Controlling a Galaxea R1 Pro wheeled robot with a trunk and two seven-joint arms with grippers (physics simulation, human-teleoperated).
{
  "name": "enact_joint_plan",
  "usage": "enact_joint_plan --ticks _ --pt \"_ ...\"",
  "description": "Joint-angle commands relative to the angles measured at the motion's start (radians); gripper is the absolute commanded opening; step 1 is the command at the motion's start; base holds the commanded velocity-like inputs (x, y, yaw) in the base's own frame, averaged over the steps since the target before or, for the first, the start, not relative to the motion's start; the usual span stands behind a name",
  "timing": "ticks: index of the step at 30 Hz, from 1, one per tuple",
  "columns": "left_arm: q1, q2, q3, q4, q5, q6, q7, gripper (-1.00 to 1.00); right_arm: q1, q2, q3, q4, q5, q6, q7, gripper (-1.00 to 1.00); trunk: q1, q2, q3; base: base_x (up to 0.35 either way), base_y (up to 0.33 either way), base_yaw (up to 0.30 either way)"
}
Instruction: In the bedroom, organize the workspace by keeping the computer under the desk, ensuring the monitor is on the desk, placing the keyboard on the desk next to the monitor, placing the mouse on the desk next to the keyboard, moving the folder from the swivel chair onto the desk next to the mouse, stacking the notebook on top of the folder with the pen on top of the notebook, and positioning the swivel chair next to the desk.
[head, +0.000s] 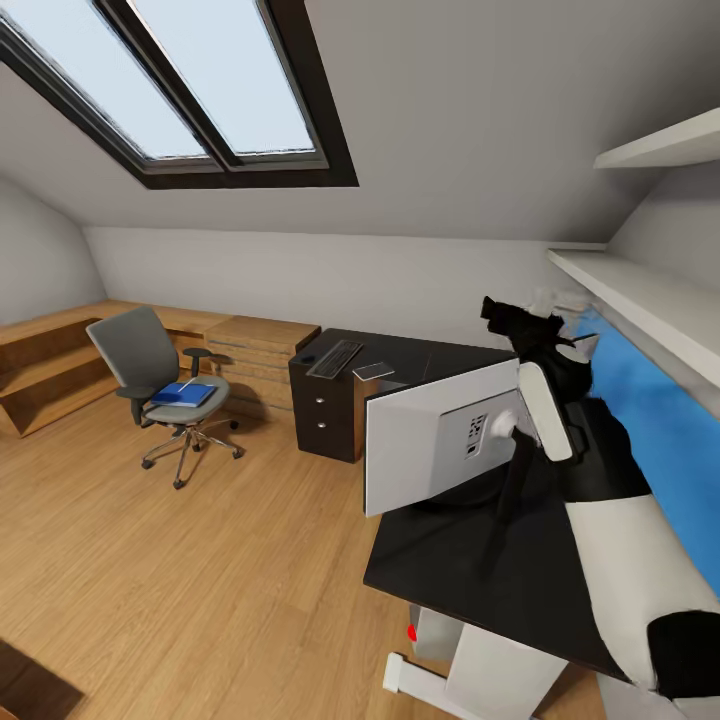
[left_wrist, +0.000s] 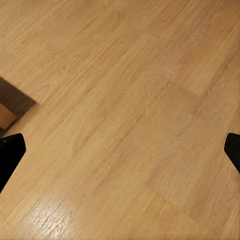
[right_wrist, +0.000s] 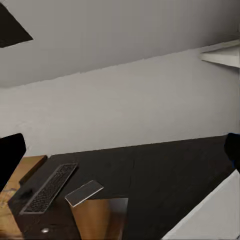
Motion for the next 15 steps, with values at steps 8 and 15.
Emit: enact_joint_plan --ticks 8,15 --pt "0.000 -0.001 -0.001 -0.001 0.008 0.000 -0.003 1.00 -0.100 0.091 0.060 0.134 -0.061 0.362 0.344 1.00 0.001 -0.002 -0.002 0.089 0.022 0.000" --pt "0.000 -0.001 -0.001 -0.001 0.008 0.000 -0.003 1.00 -0.100 0.098 0.069 0.082 -0.062 0.366 0.351 1.00 0.001 -0.002 -0.002 0.243 0.034 0.000"
